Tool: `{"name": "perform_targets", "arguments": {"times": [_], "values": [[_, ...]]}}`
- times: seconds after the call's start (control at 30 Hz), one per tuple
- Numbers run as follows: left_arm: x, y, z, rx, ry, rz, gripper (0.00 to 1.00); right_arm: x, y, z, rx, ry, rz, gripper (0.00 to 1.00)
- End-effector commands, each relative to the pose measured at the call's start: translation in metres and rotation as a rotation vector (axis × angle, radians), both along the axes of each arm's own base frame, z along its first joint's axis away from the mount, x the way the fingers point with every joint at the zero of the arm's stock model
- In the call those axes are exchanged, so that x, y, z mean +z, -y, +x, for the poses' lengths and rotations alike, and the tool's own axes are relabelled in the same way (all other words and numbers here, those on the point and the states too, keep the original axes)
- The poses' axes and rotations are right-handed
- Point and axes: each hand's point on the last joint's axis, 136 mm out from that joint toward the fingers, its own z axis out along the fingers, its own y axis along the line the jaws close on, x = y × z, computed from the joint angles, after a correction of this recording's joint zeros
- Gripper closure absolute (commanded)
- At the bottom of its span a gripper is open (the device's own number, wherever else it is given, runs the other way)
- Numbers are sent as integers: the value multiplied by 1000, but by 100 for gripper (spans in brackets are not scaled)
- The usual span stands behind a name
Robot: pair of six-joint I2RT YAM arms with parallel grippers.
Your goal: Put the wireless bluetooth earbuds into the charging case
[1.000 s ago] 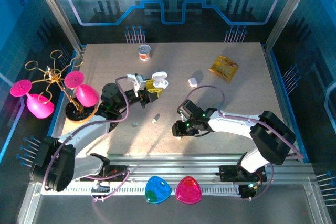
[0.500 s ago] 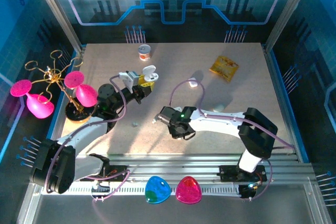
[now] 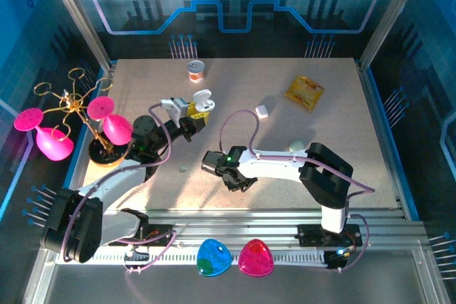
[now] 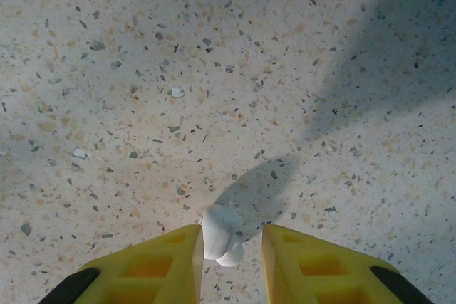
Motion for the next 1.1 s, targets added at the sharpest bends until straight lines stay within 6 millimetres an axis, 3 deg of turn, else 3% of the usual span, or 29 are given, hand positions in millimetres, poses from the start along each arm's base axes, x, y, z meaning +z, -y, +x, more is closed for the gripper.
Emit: {"name": "perform_targets", "arguments": {"times": [0.0,0.73,1.07], "values": [[11,-3,-1,9,30,-26,75,-3,-1,-4,12,-7,-37,76],[16,-2,-1,-2,33,-35,75,-24,1,-11,26,-59,-57,81],[17,-3,-3,-2,34,-32,75,-9,0,-5,49,-22,-38,86]]}}
